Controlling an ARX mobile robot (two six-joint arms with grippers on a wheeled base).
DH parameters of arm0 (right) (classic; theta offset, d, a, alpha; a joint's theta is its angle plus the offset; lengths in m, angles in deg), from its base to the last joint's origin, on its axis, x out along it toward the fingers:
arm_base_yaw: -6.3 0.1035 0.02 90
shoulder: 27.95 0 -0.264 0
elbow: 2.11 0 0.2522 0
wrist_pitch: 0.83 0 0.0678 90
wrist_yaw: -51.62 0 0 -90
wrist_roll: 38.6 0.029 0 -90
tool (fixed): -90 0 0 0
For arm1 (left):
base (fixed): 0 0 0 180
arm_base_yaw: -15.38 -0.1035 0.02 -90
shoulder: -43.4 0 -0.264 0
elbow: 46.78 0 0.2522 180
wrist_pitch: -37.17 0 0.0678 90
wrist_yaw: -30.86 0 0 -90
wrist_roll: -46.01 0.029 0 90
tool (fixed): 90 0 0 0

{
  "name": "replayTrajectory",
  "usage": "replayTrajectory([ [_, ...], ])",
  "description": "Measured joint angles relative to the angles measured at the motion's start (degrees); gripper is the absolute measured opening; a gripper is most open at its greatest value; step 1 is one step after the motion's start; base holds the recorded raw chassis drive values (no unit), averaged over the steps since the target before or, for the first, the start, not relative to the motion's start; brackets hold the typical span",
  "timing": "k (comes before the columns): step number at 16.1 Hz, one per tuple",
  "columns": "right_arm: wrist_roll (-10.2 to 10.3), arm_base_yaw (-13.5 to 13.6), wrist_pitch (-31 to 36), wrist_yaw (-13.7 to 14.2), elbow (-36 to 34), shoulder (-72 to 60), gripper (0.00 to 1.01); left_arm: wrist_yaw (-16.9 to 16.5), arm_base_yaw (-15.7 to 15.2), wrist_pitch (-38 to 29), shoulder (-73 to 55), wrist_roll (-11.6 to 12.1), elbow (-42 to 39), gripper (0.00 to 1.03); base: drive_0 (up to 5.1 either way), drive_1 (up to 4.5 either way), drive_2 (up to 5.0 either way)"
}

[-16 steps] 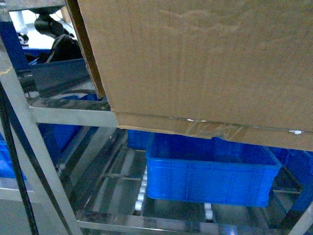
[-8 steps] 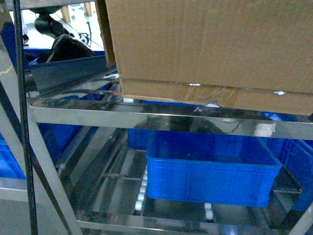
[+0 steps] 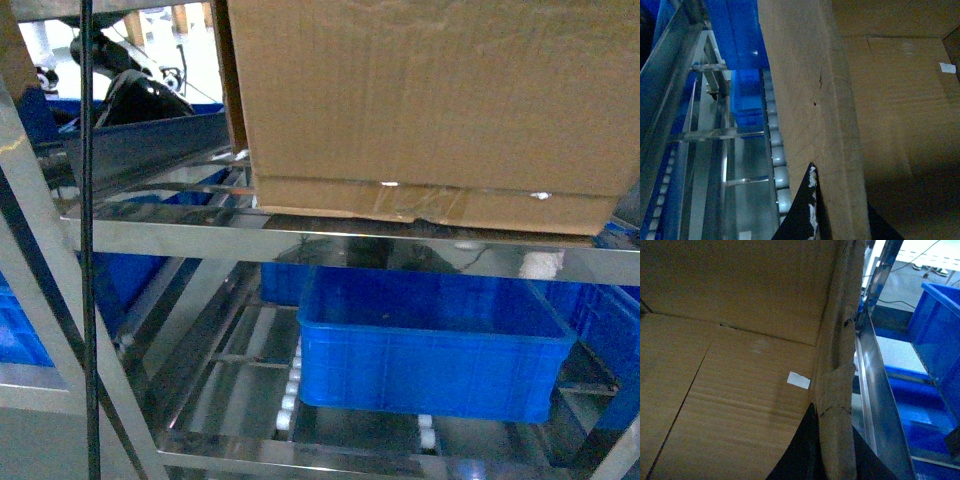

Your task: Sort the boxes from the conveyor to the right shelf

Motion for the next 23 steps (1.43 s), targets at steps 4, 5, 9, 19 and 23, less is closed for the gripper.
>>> replayTrajectory([
  [4,-1.55,0.09,-2.43,-0.74,8.39,-5.25,0.04,0.59,-0.46,2.23,-3.82,-1.11,5.99,0.04,0.0,0.0,0.0],
  [5,-1.64,0.26,-2.69,-0.72,9.57,-6.34,0.04,0.57,-0.61,2.38,-4.96,-1.2,7.15,0.04,0.0,0.0,0.0],
  [9,-2.78,0.81,-4.61,-0.66,16.57,-11.61,0.04,1.22,-1.07,3.54,-8.74,-1.36,11.34,0.04,0.0,0.0,0.0],
  [19,-3.67,2.01,2.73,-0.94,14.95,-12.22,0.63,-3.21,-1.4,-5.51,-8.7,-3.85,10.12,0.55,0.0,0.0,0.0],
  [23,-4.07,3.41,11.37,0.04,11.02,-10.75,1.0,-3.3,-0.15,-13.22,-6.91,-6.84,3.43,0.97,0.0,0.0,0.0],
])
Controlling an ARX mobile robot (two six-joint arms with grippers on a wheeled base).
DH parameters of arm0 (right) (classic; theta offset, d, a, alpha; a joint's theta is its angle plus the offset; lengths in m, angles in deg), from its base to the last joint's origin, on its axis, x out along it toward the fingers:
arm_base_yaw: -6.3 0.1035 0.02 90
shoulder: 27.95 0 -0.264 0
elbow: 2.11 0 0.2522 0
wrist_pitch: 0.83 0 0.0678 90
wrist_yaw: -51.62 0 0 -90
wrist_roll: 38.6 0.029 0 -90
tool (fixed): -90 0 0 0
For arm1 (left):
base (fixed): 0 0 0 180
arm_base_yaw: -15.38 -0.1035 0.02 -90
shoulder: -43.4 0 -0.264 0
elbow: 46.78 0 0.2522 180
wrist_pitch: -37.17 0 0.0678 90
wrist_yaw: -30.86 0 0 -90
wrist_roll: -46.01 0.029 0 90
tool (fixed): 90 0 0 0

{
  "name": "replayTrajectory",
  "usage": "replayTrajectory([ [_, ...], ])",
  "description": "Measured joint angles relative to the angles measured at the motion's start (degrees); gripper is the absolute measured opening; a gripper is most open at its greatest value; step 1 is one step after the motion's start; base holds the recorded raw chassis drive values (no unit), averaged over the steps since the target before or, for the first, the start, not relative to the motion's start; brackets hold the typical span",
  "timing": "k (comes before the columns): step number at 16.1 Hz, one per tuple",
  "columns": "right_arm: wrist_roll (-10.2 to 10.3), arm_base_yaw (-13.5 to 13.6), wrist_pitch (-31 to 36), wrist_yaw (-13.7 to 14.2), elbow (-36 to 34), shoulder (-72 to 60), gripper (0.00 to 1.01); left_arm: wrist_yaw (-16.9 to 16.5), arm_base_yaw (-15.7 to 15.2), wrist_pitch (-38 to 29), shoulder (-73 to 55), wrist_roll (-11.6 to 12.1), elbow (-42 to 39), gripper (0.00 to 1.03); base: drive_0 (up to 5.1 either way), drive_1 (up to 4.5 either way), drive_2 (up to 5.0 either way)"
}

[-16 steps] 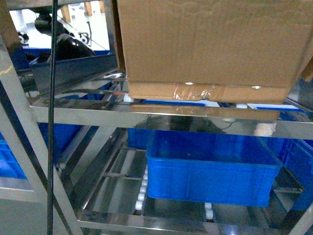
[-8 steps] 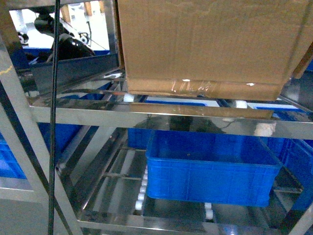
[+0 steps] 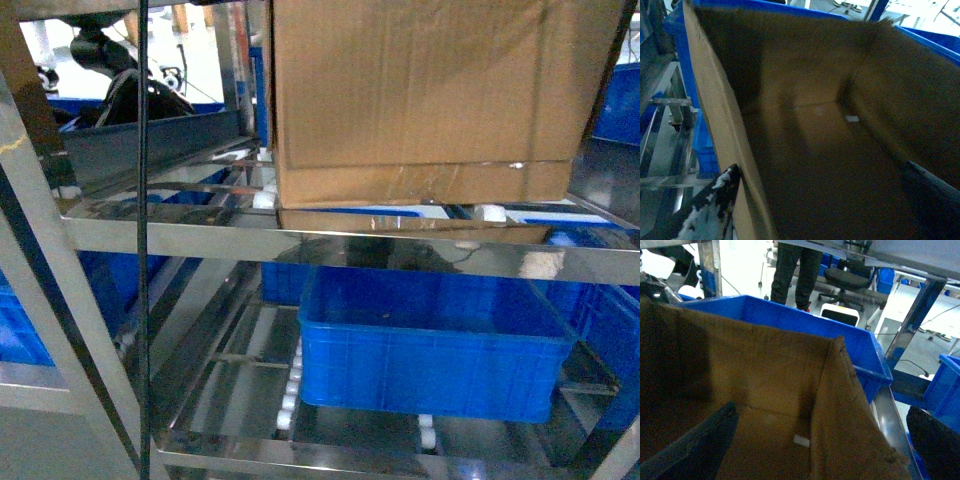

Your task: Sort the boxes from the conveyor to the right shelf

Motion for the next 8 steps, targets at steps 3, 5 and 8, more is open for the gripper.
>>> replayTrajectory([
  [3,0.09,0.28,1.81,-0.31,-1.33,2.08,0.98,-0.17,0.33,-1.05,1.2,-0.04,-0.87,0.98,0.0,0.0,0.0],
  [5,0.24,0.33,2.75,0.02,-2.62,3.3,0.98,-0.37,0.39,-1.49,1.57,-0.02,-0.87,0.98,0.0,0.0,0.0],
  [8,1.01,0.33,5.9,1.57,-6.47,5.25,0.98,-0.48,0.37,-3.04,2.91,0.02,-2.82,0.98,0.0,0.0,0.0],
])
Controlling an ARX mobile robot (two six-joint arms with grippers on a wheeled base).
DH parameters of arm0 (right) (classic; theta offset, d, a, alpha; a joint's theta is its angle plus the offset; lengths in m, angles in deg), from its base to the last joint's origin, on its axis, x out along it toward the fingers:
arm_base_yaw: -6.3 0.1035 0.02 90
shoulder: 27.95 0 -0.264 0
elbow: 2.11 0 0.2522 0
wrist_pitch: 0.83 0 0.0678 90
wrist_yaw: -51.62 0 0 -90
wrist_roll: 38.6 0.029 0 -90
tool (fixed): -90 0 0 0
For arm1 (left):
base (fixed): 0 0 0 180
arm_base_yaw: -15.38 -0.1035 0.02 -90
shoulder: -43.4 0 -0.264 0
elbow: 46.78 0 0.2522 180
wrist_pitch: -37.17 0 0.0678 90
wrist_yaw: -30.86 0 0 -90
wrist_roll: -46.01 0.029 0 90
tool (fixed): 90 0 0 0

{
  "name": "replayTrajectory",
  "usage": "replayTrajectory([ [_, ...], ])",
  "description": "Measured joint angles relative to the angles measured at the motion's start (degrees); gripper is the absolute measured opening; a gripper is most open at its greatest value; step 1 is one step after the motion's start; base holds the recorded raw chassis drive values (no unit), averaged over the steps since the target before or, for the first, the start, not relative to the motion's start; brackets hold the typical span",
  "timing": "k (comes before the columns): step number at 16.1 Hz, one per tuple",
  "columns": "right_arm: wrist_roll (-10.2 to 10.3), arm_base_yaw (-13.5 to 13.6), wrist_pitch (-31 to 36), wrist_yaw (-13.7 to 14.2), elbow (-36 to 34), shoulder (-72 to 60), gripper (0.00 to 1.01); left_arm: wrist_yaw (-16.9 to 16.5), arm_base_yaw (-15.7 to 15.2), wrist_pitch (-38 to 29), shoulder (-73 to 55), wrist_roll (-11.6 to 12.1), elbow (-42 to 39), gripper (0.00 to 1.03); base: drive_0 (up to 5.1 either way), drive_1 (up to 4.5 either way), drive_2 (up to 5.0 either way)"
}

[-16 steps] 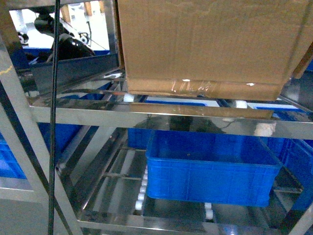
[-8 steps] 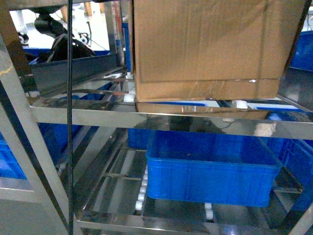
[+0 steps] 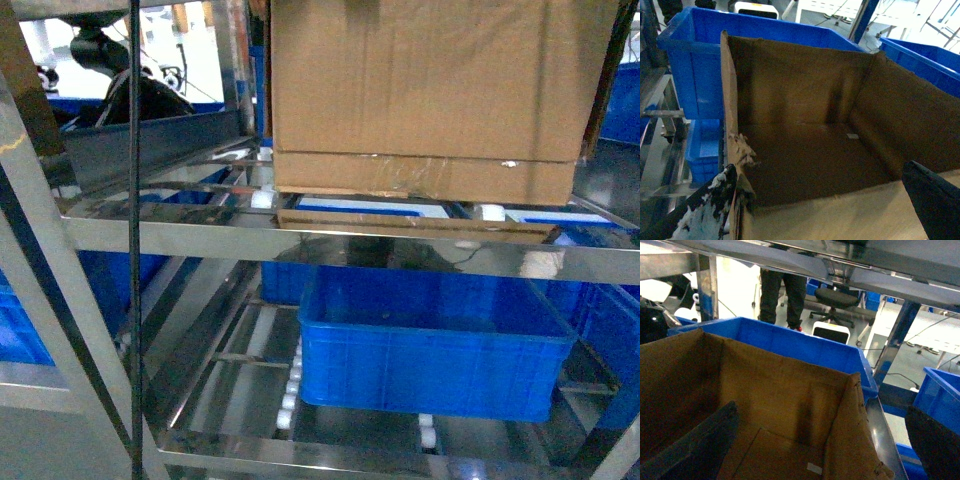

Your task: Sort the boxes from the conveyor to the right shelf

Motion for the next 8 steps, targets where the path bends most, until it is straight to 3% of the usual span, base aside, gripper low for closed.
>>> replayTrajectory([
  [2,-0.31,0.04,6.69,1.27,-7.65,4.28,0.98,-0.28,-0.13,-2.32,3.63,0.04,-5.42,0.98,0.0,0.0,0.0],
  [3,-1.62,0.04,9.9,1.64,-11.54,6.8,0.98,-0.72,-0.15,-4.33,5.35,0.04,-8.26,0.98,0.0,0.0,0.0],
  [5,-3.87,0.13,12.81,1.31,-18.25,10.95,0.98,-0.83,-0.17,-5.88,8.35,0.24,-13.77,0.98,0.0,0.0,0.0],
  [8,-5.55,0.39,14.75,0.13,-26.51,13.11,0.98,-0.92,-0.31,-7.08,10.29,0.92,-20.0,0.98,0.0,0.0,0.0],
])
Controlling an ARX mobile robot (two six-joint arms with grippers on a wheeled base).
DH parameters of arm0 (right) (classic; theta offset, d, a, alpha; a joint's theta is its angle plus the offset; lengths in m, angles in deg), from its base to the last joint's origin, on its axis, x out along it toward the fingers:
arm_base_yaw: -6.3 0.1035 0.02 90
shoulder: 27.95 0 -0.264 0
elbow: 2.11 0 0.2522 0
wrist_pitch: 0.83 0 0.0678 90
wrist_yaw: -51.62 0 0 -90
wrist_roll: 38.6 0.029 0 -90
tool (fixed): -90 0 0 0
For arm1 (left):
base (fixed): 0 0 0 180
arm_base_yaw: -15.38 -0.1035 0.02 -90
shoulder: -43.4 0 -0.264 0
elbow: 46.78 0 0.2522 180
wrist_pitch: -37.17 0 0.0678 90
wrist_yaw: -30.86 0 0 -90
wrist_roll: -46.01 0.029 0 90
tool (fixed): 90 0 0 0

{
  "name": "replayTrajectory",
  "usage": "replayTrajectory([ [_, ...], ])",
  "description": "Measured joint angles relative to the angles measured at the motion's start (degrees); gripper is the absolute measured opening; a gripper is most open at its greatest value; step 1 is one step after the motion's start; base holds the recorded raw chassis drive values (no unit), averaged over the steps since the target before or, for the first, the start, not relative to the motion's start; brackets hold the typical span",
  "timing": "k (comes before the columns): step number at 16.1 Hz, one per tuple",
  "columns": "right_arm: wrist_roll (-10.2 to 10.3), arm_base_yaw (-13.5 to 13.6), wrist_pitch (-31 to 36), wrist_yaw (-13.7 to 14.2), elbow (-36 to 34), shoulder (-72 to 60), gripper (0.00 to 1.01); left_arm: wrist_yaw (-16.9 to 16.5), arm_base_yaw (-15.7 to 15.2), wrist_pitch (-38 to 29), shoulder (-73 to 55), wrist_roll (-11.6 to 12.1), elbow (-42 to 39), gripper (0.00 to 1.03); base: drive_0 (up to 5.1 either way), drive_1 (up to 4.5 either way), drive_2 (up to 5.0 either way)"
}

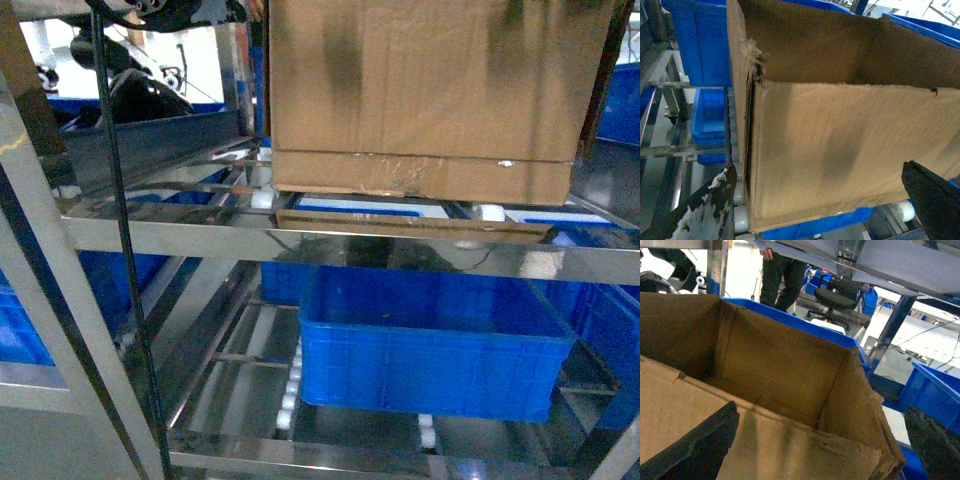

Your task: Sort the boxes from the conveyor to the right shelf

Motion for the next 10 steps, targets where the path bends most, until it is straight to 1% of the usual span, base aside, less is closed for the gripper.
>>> replayTrajectory([
  [2,-0.33,0.07,3.13,-0.42,-5.09,2.93,0.98,-0.17,-0.2,-2.14,2.6,0.17,-3.96,0.98,0.0,0.0,0.0],
  [3,-0.33,0.5,4.63,-1.25,-8.44,6.27,0.98,0.07,-0.37,-3.89,5.35,0.17,-6.95,0.98,0.0,0.0,0.0],
  [4,-0.2,0.94,6.21,-1.57,-11.3,9.29,0.98,0.07,-0.42,-4.68,9.09,0.26,-10.88,0.98,0.0,0.0,0.0],
  [5,0.26,1.6,5.95,-1.9,-14.93,13.81,0.98,0.13,-0.04,-5.88,13.86,0.9,-15.58,0.98,0.0,0.0,0.0],
  [6,1.88,1.6,2.73,-2.73,-17.59,18.21,0.98,-0.15,-0.04,-4.96,19.17,2.01,-20.02,0.98,0.0,0.0,0.0],
  [7,4.09,1.03,-1.22,-2.99,-20.35,23.1,0.98,-0.42,-0.17,-3.15,25.46,2.36,-24.76,0.98,0.0,0.0,0.0],
  [8,5.35,-0.2,-5.64,-3.65,-23.26,28.13,0.98,1.09,-0.28,0.61,31.15,3.69,-29.11,0.98,0.0,0.0,0.0],
  [9,5.64,-1.29,-8.83,-3.34,-25.49,32.13,0.98,2.84,-0.92,4.61,35.39,4.07,-32.02,0.98,0.0,0.0,0.0],
  [10,5.68,-2.01,-10.16,-3.34,-25.97,34.03,0.98,2.12,-2.21,6.6,38.01,3.04,-33.68,0.98,0.0,0.0,0.0],
])
